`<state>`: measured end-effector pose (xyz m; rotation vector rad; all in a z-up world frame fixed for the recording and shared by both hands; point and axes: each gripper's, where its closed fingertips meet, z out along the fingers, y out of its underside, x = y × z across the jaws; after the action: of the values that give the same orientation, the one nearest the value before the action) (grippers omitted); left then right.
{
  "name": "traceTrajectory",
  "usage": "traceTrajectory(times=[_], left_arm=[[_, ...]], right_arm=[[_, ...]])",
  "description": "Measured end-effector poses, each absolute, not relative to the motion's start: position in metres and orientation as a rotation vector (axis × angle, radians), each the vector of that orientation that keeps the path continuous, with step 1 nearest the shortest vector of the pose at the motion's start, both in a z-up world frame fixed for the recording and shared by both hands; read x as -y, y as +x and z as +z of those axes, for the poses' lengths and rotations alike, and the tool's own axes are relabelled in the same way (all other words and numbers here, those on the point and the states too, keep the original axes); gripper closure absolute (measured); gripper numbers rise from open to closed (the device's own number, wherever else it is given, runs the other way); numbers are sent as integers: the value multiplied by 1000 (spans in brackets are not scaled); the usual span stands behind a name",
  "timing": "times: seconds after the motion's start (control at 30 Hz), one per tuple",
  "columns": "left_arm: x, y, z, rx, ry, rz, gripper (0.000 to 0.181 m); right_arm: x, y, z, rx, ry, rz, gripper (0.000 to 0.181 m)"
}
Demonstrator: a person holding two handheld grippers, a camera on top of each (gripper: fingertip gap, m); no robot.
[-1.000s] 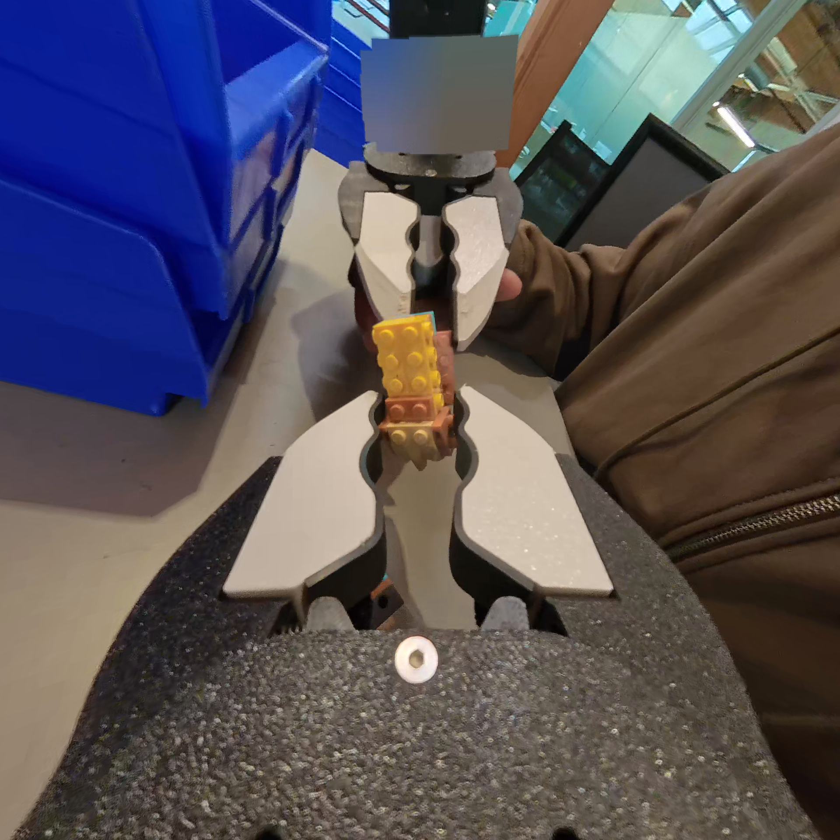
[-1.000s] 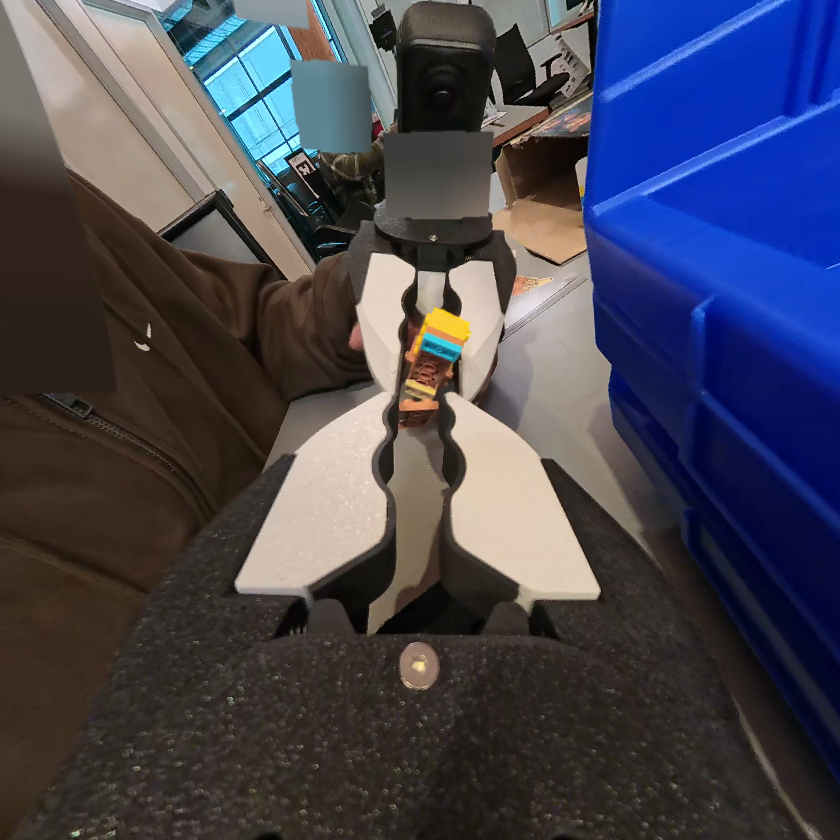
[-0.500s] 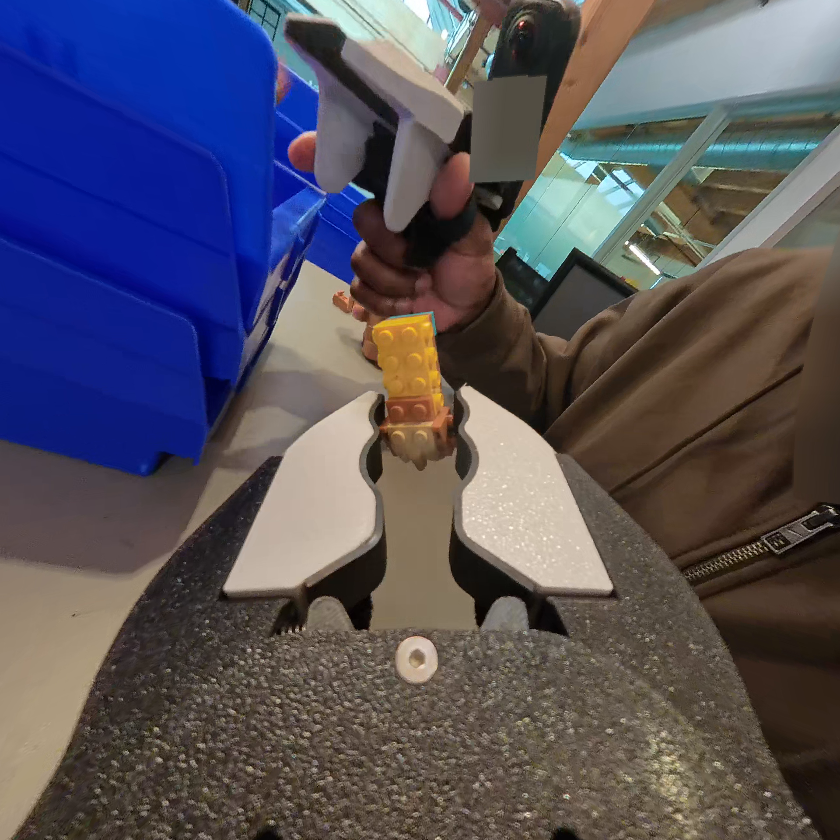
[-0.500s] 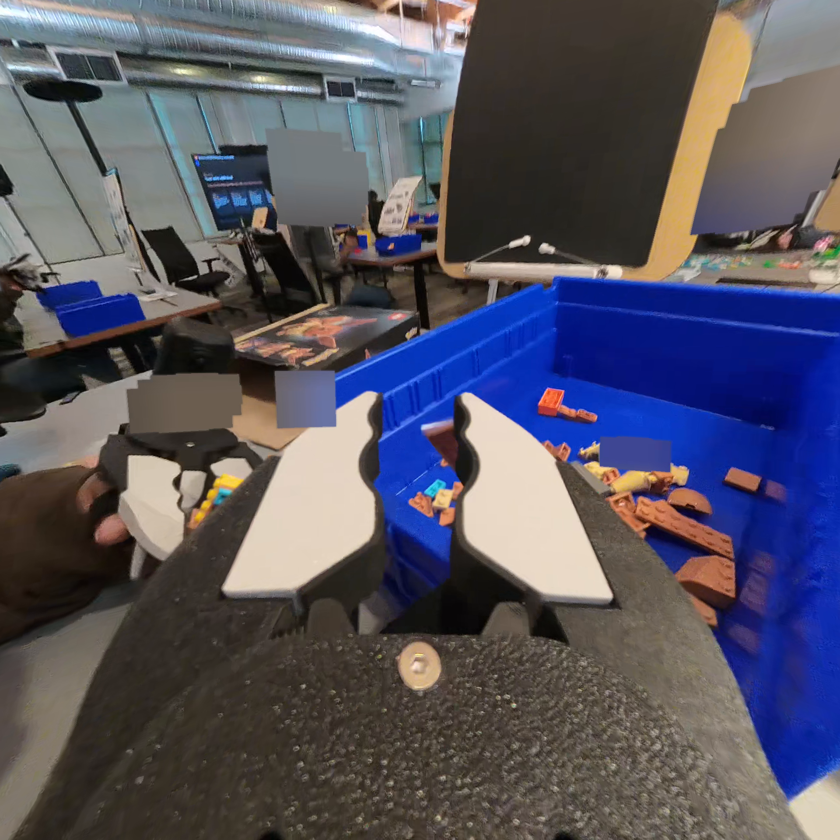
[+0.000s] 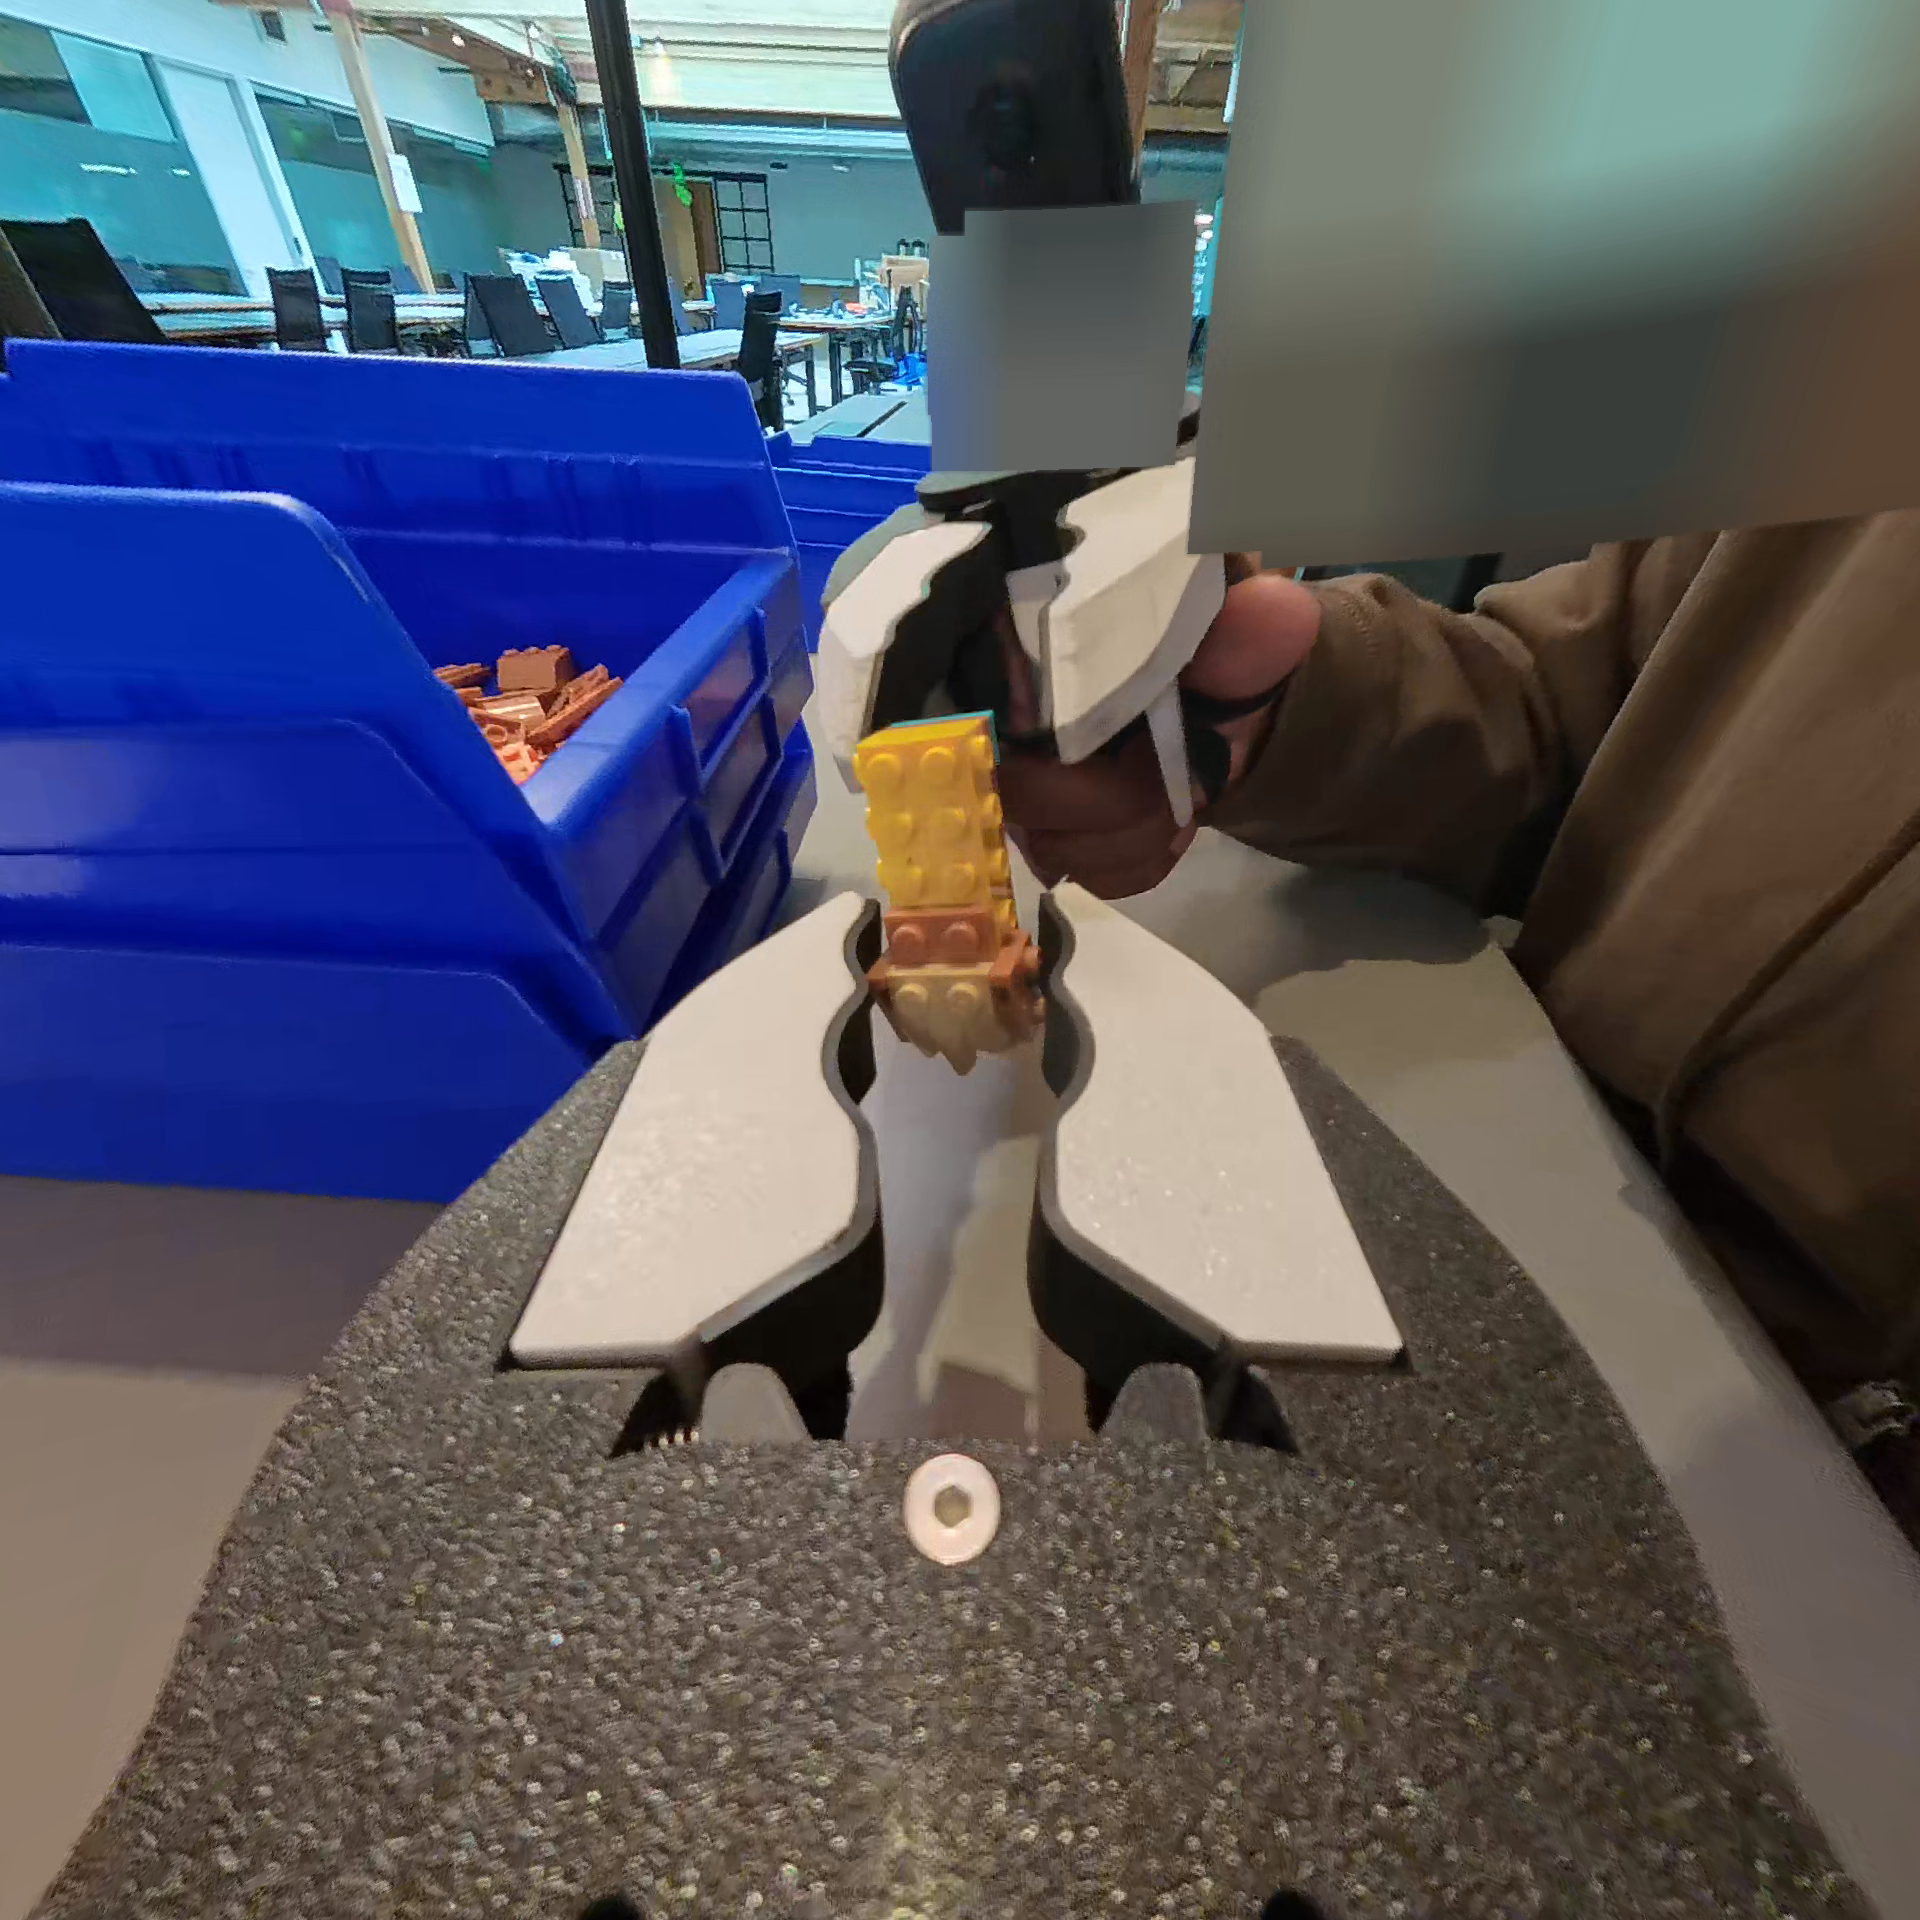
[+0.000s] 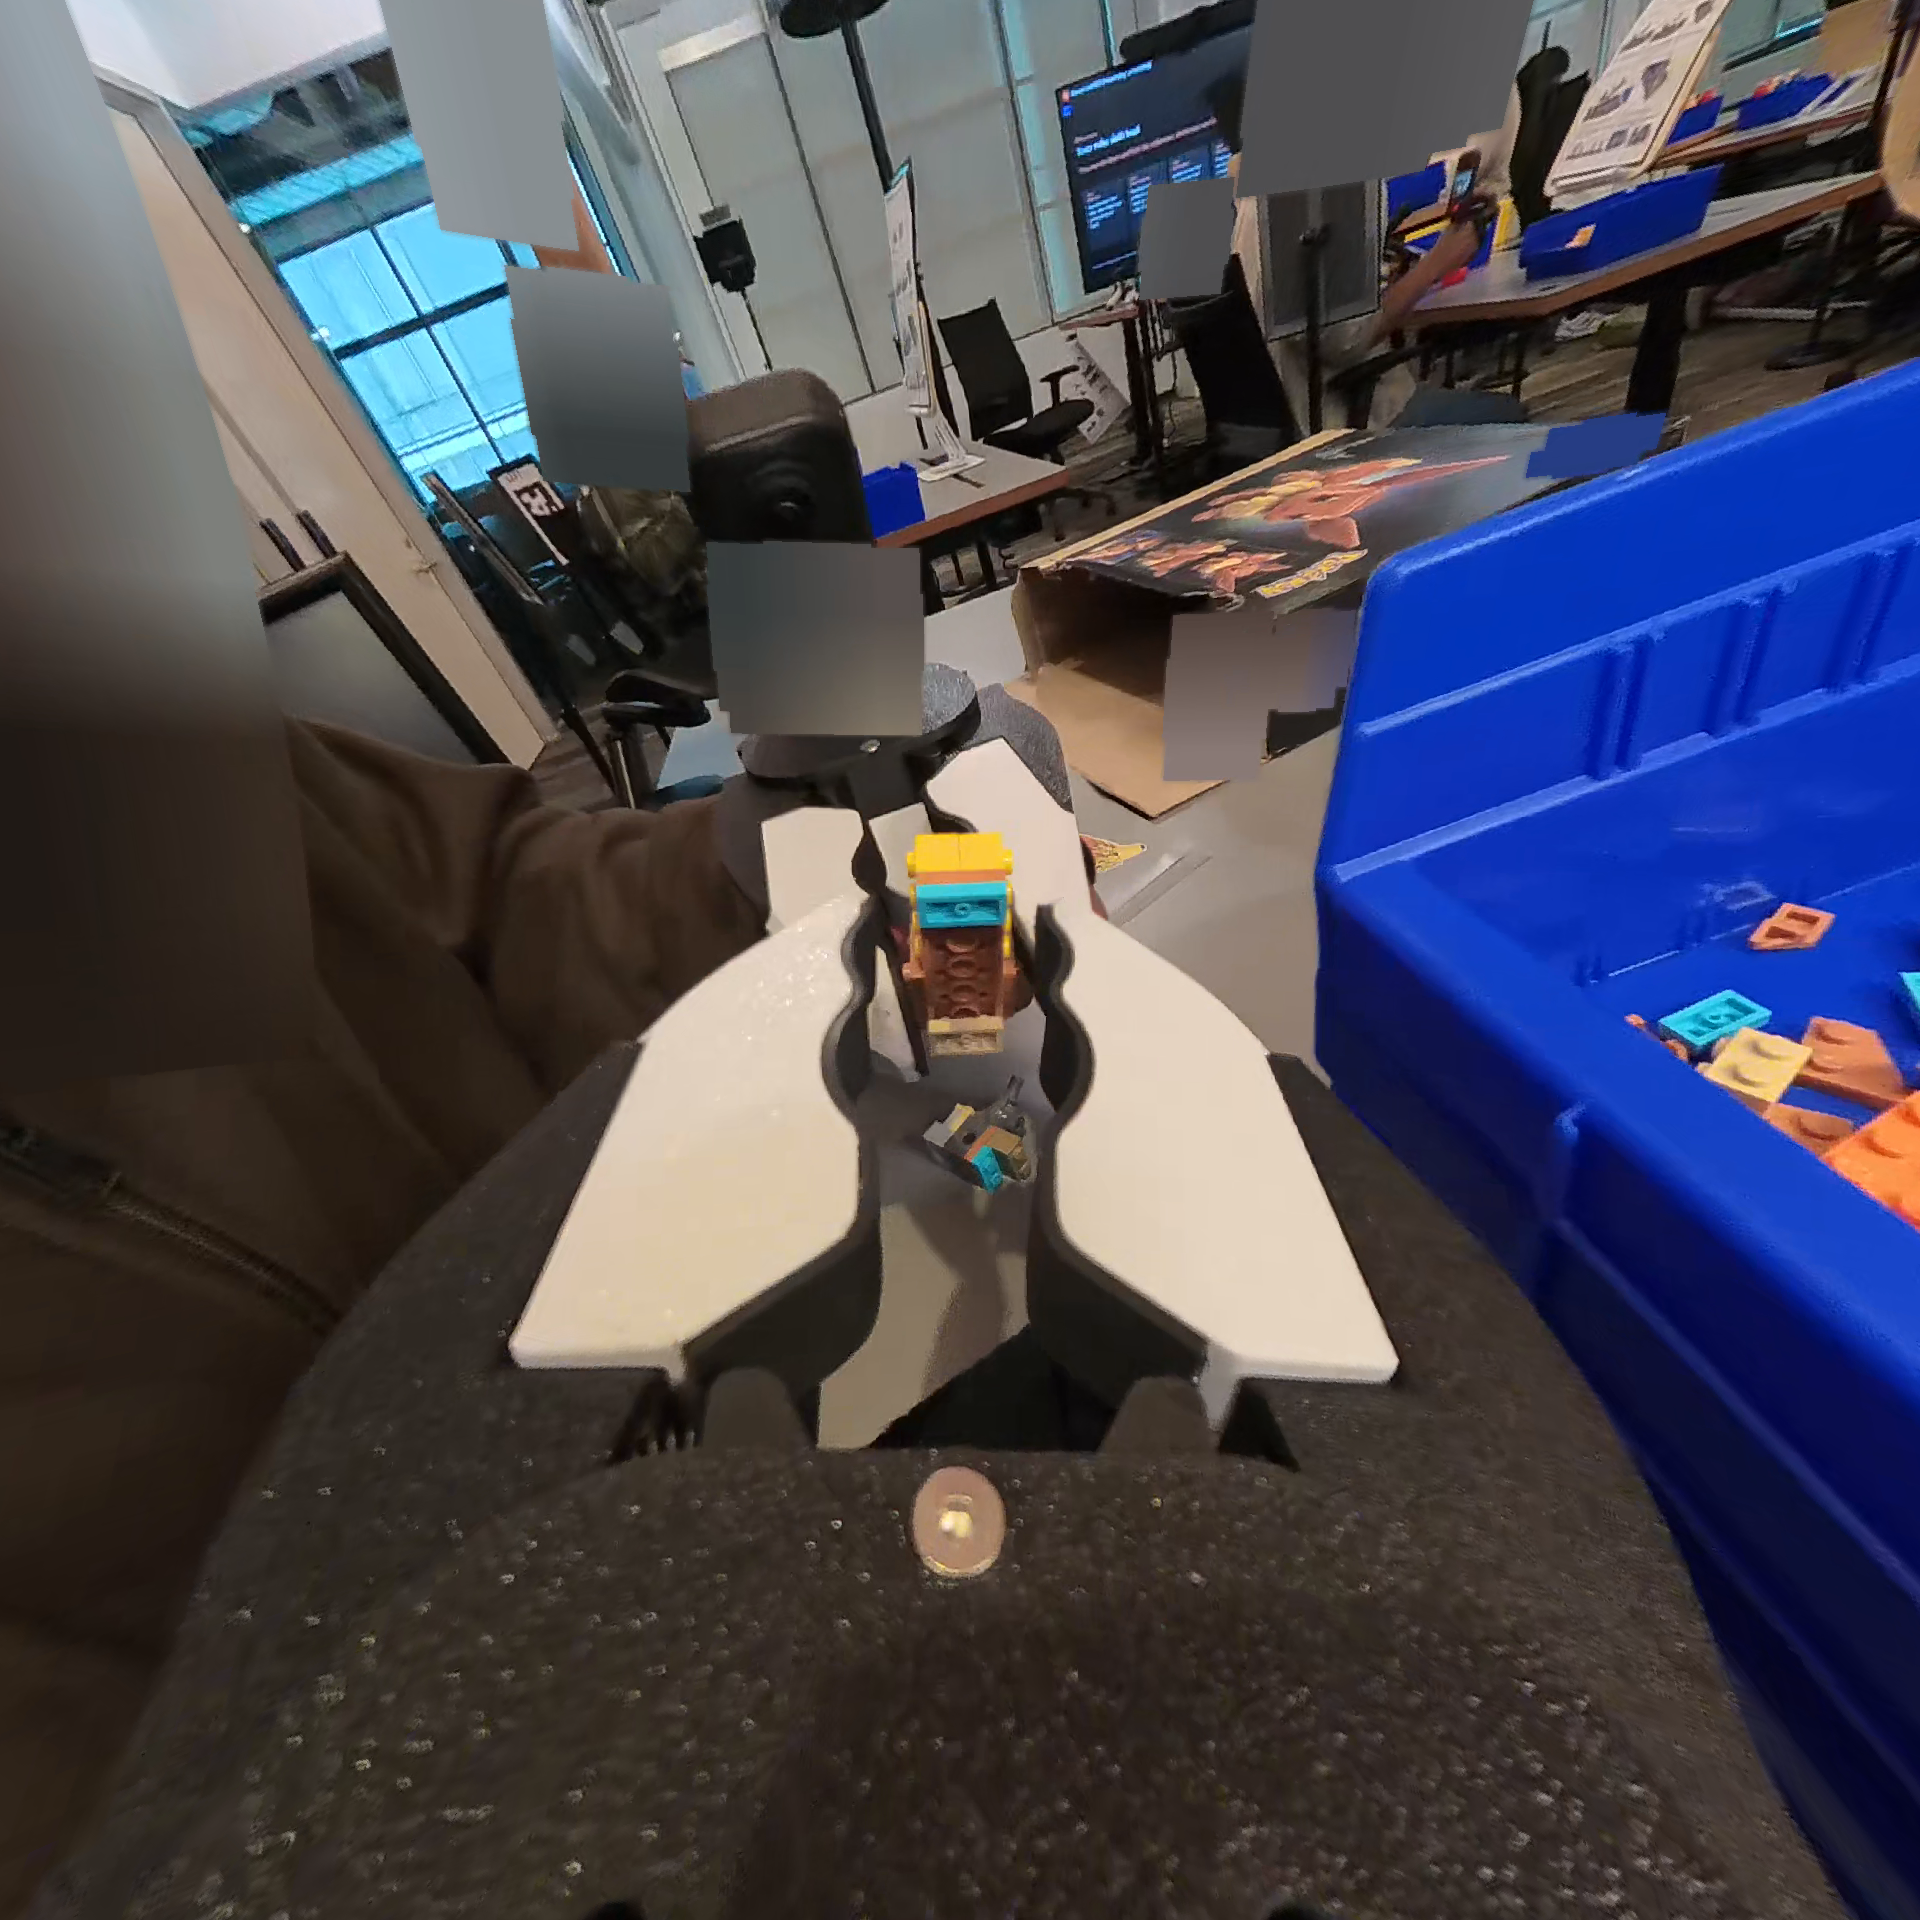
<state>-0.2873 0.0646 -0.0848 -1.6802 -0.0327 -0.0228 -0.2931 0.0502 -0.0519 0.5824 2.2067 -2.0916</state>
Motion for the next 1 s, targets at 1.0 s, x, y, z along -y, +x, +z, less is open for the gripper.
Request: traceTrajectory(times=[1.0], left_arm=[[-56,-273,-65,79,-1534,-376,153]], right_arm=[[-117,-373,-1,-2521,1095,-2492,164]])
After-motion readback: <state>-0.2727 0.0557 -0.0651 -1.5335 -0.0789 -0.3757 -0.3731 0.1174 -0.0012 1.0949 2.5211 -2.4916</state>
